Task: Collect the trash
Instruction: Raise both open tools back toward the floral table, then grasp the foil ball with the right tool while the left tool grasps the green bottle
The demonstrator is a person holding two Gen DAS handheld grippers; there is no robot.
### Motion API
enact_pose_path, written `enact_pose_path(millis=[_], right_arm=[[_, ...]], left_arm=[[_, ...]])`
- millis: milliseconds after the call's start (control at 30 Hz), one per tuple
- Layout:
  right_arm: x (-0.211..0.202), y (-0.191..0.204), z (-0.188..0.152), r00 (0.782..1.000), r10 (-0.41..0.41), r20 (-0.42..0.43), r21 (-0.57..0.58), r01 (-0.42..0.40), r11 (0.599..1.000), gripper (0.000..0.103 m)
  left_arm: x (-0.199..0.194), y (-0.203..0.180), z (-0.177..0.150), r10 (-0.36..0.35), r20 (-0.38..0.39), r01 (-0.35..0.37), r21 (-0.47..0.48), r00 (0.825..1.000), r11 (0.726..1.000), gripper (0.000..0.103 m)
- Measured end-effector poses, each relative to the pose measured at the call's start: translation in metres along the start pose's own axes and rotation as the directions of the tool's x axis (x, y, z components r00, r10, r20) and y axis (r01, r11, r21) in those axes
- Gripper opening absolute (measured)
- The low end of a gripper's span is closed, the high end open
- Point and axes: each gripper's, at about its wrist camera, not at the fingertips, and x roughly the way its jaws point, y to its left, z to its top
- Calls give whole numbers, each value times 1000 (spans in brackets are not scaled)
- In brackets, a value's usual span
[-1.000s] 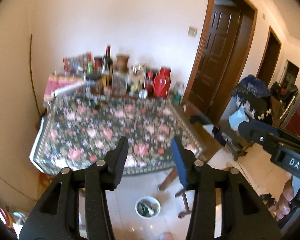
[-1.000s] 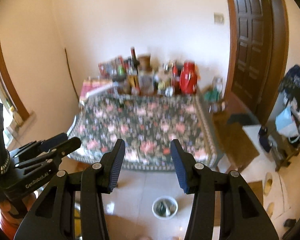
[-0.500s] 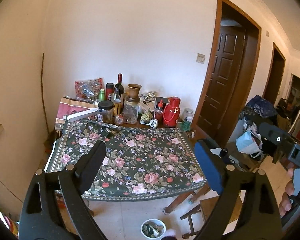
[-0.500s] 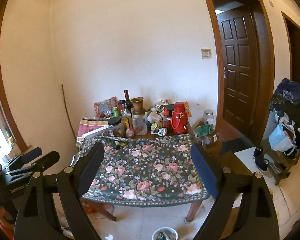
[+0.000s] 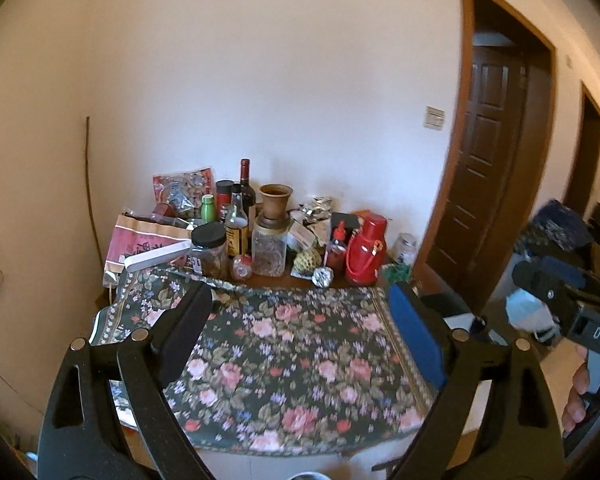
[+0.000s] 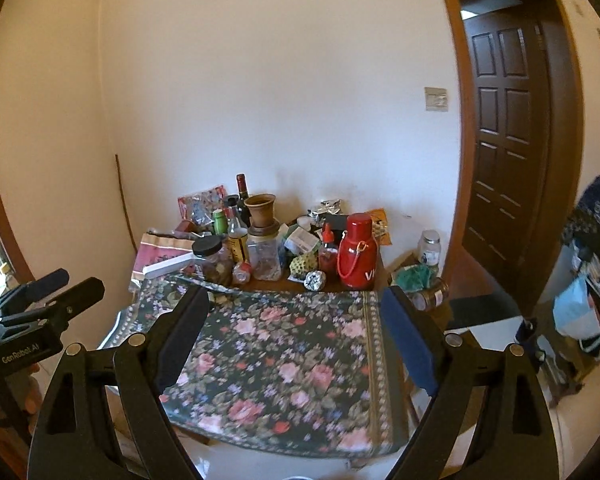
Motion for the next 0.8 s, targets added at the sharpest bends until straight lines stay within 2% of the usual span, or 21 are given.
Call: enact_pose_path(millis=[133,267,467,667,800], right_arm=[[34,-29,19,999,43,-33,-12,-44,999,86],[65,-51,22,995,81,-65,5,-81,997,86],[116,-63,22,986,77,-148,-2,-78,997,86],[171,-62,27,967,100,-235,27,-97,995,86],[212,-53,24,954,86,-288,58,-72,996,86]], left_arm=[[32,-12,13,35,-1,-35,-39,999,999,90],[67,-19,20,76,-20,-78,-74,997,994,90],[108,-15,23,131,-80,-136,-62,988,989,90],[157,19,27,137,-148,-149,-76,979,986,90],[202,56,26,124,-215,-144,-78,969,986,90]])
